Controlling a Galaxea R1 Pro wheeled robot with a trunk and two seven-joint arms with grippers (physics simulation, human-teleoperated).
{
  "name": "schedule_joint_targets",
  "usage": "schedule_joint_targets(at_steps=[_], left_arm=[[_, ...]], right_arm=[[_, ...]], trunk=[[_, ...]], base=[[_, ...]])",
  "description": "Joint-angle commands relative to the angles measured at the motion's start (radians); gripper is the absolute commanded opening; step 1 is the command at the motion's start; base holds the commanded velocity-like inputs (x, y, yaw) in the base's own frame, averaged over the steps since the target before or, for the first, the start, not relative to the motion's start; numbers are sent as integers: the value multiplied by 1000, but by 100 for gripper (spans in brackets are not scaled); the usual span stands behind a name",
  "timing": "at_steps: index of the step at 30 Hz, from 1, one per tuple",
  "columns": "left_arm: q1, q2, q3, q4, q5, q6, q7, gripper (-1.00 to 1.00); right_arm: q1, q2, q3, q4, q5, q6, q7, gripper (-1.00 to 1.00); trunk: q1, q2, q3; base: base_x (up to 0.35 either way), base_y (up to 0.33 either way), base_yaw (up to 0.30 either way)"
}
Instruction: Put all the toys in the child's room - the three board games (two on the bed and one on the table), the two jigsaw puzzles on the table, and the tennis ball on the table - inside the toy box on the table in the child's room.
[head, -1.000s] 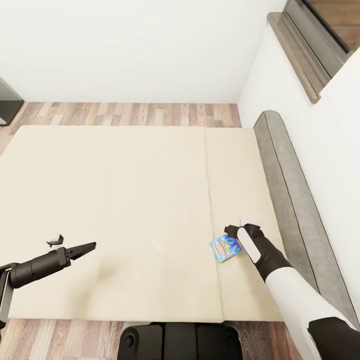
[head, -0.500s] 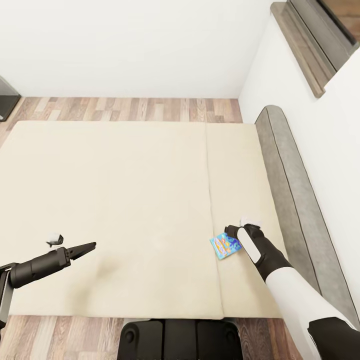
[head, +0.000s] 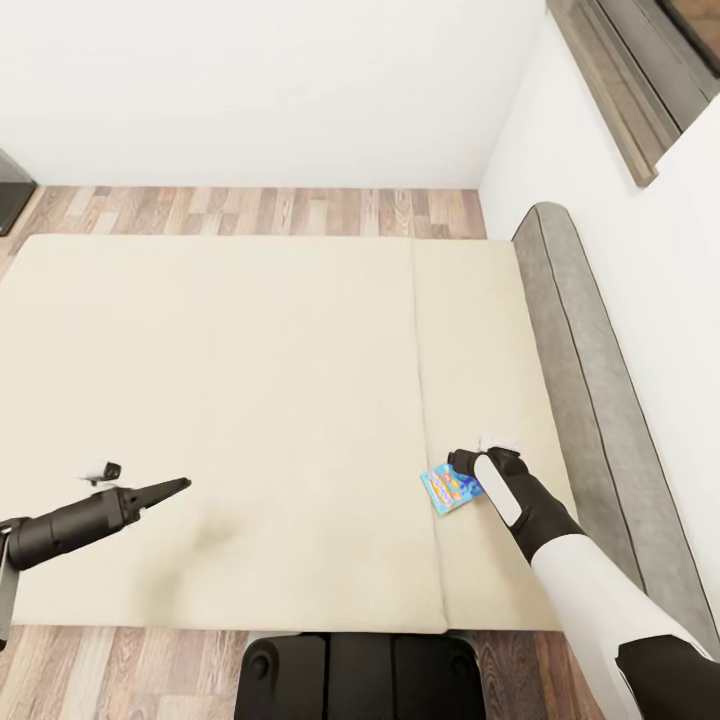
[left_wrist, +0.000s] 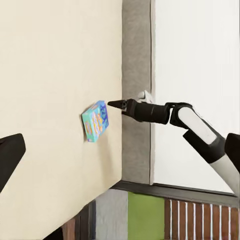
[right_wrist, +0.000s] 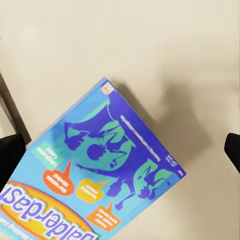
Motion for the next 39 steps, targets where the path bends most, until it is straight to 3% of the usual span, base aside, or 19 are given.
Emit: schedule_joint_targets(at_steps=[1,4,6,8,14,39], left_arm=[[0,-1,0,-10,-2,12,-5,100],[-1,-2,-8,-39,11,15,-5,100],[-1,-3,-25,-49,36,13,-5,100],[-1,-2,-52,-56,85,8,-5,100],[-1,-2,-78,-58,133,4,-5,100],[-1,-3,-79,-57,139,-14,-5,100]], right_arm=[[0,-1,6,-2,-10,2,-10,100],[1,0,10,-3,-10,1,-11,100],[1,0,11,-2,-10,0,-11,100],[1,-1,10,-2,-10,0,-11,100],[3,-2,6,-3,-10,0,-11,100],[4,-1,6,-3,-10,2,-11,100]], trunk=[[1,-1,-1],[1,-1,-2],[1,-1,-2],[1,-1,-2],[1,-1,-2],[1,-1,-2]], base=[[0,0,0],[0,0,0],[0,0,0],[0,0,0],[0,0,0],[0,0,0]])
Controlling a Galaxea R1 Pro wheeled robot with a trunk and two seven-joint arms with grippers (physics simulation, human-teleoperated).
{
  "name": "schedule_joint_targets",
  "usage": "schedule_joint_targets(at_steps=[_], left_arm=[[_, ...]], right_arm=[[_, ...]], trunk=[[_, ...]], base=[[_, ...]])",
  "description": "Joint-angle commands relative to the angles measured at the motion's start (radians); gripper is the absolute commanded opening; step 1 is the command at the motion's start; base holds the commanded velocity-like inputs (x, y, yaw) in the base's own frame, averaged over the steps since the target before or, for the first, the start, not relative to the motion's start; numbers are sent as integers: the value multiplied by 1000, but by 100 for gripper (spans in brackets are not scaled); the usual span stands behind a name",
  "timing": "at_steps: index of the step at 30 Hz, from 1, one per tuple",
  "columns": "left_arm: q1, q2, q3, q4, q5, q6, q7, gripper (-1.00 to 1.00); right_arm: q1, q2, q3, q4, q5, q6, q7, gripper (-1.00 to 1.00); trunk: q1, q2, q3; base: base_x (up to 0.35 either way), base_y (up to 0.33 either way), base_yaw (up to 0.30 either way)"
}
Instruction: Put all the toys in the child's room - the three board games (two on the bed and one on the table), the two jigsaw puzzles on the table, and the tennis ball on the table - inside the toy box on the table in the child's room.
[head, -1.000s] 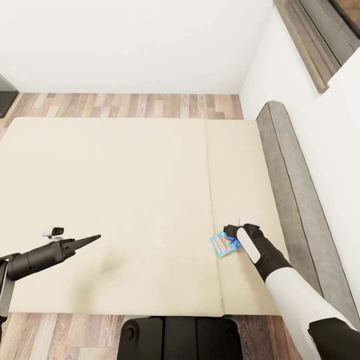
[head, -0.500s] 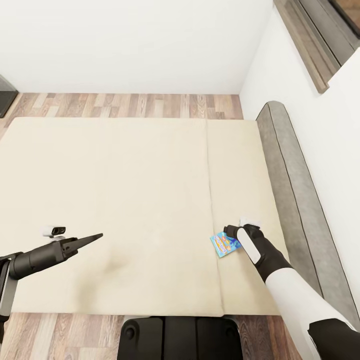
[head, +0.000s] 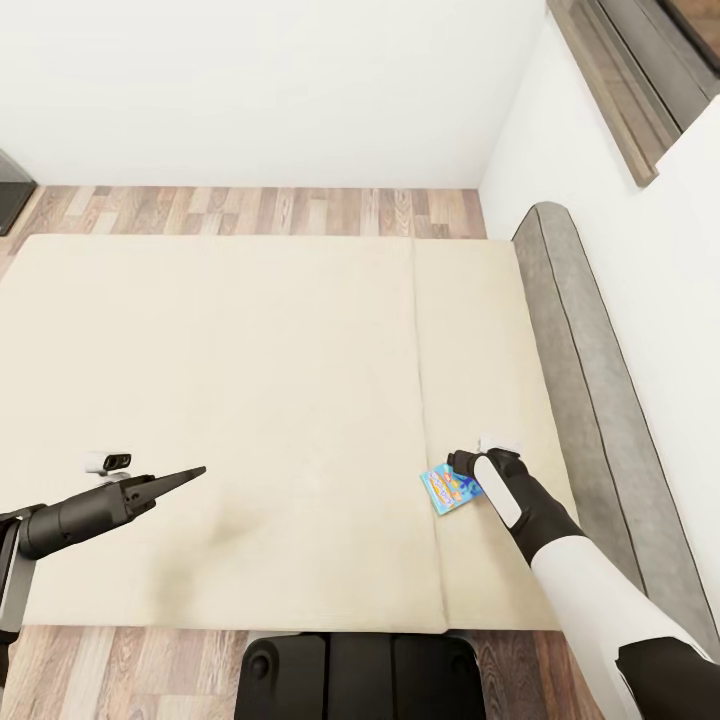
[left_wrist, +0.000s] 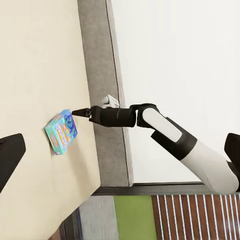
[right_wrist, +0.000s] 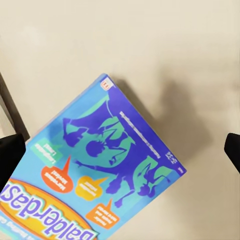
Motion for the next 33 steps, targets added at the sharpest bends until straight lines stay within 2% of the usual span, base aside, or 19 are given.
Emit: schedule_joint_targets(at_steps=[1,16,23,27,33], left_arm=[[0,0,0,0,-1,10,-4,100],[0,0,0,0,-1,10,-4,100],[0,0,0,0,-1,10,-4,100],[0,0,1,0,-1,10,-4,100],[0,1,0,0,-1,10,-4,100]], right_arm=[[-1,-1,6,-1,-10,2,-10,100],[-6,-3,0,-4,-10,7,-9,100],[-8,-12,1,-65,-12,21,-3,100],[-8,-18,0,-97,-12,55,22,100],[-11,-19,0,-109,-11,79,40,100]], trunk=[[1,-2,-1],[1,-2,-22],[1,-2,-34],[1,-2,-40],[1,-2,-50]], base=[[0,0,0],[0,0,0],[0,0,0],[0,0,0],[0,0,0]])
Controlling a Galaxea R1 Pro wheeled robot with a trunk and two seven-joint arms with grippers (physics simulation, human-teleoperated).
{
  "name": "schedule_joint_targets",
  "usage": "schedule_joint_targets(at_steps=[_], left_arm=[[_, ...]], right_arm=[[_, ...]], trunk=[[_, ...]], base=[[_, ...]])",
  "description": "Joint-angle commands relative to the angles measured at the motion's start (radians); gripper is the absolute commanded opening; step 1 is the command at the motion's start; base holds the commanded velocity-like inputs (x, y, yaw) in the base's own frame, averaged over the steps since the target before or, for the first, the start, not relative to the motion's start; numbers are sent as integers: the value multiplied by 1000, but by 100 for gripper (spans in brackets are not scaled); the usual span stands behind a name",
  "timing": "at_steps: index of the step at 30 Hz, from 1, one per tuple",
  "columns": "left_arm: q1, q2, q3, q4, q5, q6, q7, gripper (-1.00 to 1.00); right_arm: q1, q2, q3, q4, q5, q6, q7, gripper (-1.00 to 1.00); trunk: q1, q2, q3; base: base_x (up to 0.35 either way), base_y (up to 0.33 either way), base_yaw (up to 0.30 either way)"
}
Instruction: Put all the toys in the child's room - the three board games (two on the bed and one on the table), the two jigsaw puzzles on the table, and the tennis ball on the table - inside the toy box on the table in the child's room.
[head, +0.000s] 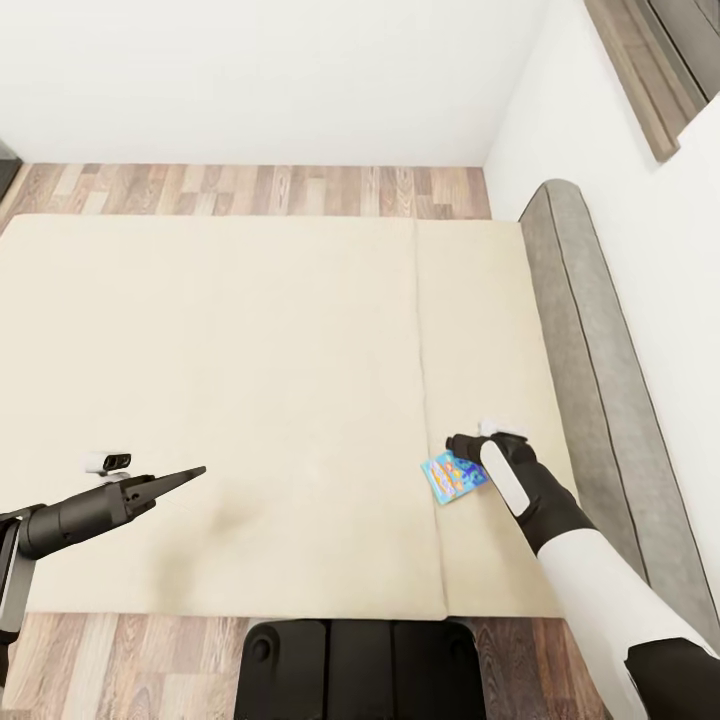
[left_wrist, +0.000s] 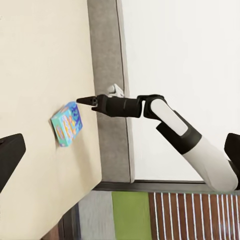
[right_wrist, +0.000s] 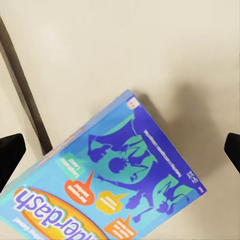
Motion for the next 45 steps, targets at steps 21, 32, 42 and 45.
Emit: schedule_joint_targets(at_steps=[21,32,42,45], left_arm=[[0,-1,1,0,-1,11,-4,100],[0,-1,1,0,-1,10,-4,100],[0,-1,1,0,-1,10,-4,100],[0,-1,1,0,-2,10,-4,100]], right_arm=[[-2,-50,6,4,-13,6,96,100],[-1,-53,7,6,-12,6,108,100],[0,-54,6,6,-12,7,109,100],[0,-54,7,6,-13,7,110,100]], trunk=[[0,-2,-36],[0,-2,-54],[0,-2,-70],[0,-2,-75]], base=[[0,0,0],[0,0,0],[0,0,0],[0,0,0]])
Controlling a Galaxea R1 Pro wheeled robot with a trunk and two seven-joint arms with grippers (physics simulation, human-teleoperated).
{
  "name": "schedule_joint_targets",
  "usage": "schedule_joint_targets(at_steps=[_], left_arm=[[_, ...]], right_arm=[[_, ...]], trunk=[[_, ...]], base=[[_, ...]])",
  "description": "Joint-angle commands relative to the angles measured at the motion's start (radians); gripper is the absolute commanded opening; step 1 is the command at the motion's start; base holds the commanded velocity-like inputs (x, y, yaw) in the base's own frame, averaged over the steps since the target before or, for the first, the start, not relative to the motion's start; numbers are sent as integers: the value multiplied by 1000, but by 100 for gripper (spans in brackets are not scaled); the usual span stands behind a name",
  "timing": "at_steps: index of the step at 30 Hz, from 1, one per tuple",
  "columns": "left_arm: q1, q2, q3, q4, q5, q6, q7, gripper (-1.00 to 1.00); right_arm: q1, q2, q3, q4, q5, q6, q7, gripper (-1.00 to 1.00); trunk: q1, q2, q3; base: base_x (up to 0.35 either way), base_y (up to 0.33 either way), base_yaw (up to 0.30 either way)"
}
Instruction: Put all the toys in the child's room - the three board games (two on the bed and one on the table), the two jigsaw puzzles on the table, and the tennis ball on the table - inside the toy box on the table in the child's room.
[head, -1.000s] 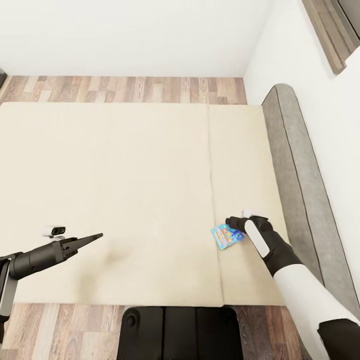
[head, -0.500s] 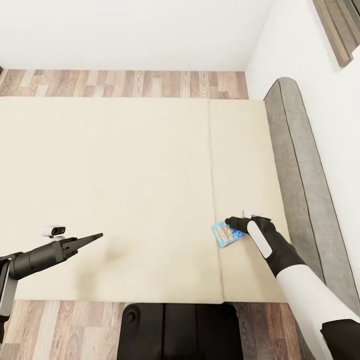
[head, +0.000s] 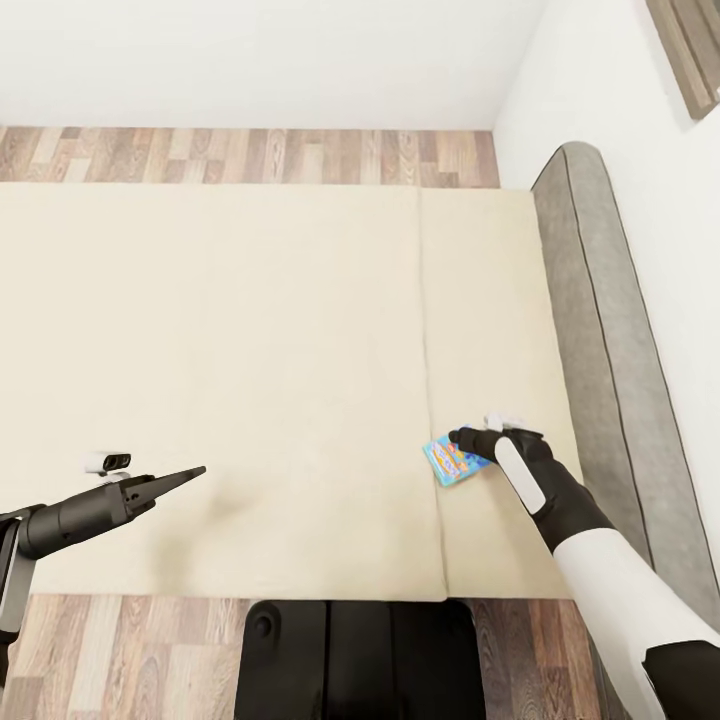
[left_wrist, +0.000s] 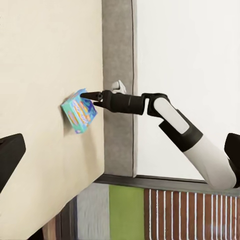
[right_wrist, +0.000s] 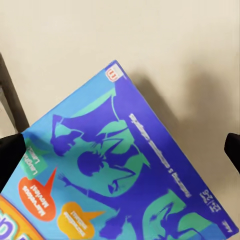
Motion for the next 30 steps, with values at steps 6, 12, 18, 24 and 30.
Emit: schedule_joint_targets(at_steps=[6,12,18,24,30], left_arm=[[0,0,0,0,-1,10,-4,100],[0,0,0,0,-1,10,-4,100],[0,0,0,0,-2,11,-4,100],[0,0,0,0,-1,10,-4,100],[0,0,0,0,-1,10,-4,100]], right_arm=[[1,-1,4,40,-9,3,-8,100],[1,-1,4,40,-10,3,-8,100],[3,-1,4,40,-10,3,-8,100],[3,0,5,40,-9,3,-8,100],[5,-1,5,38,-9,3,-8,100]], trunk=[[1,-1,-5],[1,-1,-5],[1,-1,-5],[1,-1,-5],[1,-1,-3]], base=[[0,0,0],[0,0,0],[0,0,0],[0,0,0],[0,0,35]])
